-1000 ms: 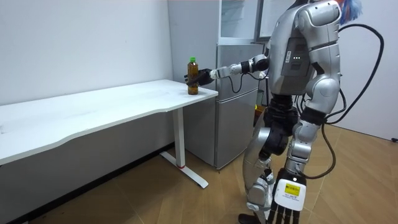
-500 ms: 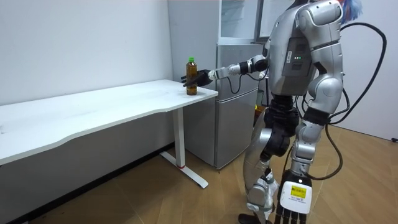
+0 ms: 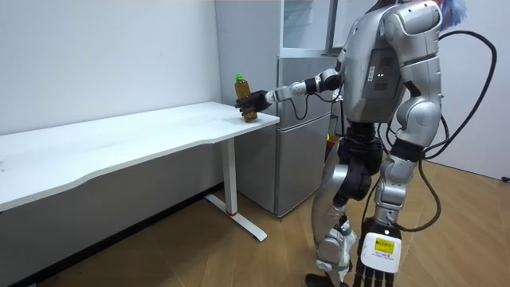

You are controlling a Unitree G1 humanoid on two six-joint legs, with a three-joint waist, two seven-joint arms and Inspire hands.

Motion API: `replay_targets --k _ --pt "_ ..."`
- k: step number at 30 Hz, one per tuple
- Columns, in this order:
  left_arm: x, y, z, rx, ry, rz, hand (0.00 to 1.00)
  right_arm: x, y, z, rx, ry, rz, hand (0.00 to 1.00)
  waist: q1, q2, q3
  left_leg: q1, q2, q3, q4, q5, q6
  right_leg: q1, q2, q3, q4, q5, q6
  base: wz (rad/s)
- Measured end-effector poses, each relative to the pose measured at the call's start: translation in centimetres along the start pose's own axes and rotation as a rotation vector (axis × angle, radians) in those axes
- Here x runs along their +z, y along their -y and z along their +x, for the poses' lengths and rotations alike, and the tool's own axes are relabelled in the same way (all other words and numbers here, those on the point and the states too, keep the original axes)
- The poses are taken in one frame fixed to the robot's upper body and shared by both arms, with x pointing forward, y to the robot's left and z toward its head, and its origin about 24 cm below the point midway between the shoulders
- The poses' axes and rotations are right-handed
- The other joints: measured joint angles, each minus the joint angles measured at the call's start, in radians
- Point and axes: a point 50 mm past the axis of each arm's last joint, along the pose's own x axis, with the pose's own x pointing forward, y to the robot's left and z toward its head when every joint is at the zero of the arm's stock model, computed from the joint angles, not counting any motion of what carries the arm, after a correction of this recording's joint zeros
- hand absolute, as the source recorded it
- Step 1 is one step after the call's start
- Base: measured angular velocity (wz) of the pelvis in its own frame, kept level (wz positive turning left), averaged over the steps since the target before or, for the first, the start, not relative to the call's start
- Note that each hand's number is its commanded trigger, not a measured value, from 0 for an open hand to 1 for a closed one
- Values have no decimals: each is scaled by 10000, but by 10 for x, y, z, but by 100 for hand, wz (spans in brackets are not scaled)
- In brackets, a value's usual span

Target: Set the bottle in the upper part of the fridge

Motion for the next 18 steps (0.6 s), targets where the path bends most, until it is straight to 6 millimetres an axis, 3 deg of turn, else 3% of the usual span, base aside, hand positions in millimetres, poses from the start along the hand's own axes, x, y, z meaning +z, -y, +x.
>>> replay_targets --k 6,8,12,14,16,18 --pt "5 -4 1 78 354 -370 0 4 -4 -1 736 92 147 100 -239 33 -7 42 22 216 -43 6 7 -1 18 125 -120 -38 61 -9" --pt "4 -4 1 93 402 -410 0 10 -3 0 1100 279 156 100 -391 21 -17 214 21 359 -164 11 16 4 16 350 -85 -48 78 -22" --pt "-1 -11 2 309 237 -890 0 36 -5 -6 1760 1314 180 100 -702 -53 -59 500 31 651 -380 14 23 10 15 605 30 -69 110 -24" --pt "-4 -15 2 468 170 -1027 0 53 -2 -13 2281 2083 130 100 -839 -158 -145 697 67 904 -511 14 23 46 40 739 39 -69 109 -28" --pt "-4 -17 2 528 204 -1156 0 68 1 -16 2586 2702 163 100 -1205 -204 -168 733 67 911 -505 4 37 162 63 784 -31 -56 118 -8" --pt "-1 -20 3 596 339 -1147 0 84 6 -20 2640 3287 203 100 -1343 -250 -163 820 68 954 -536 3 39 194 131 927 -146 -17 158 -11"
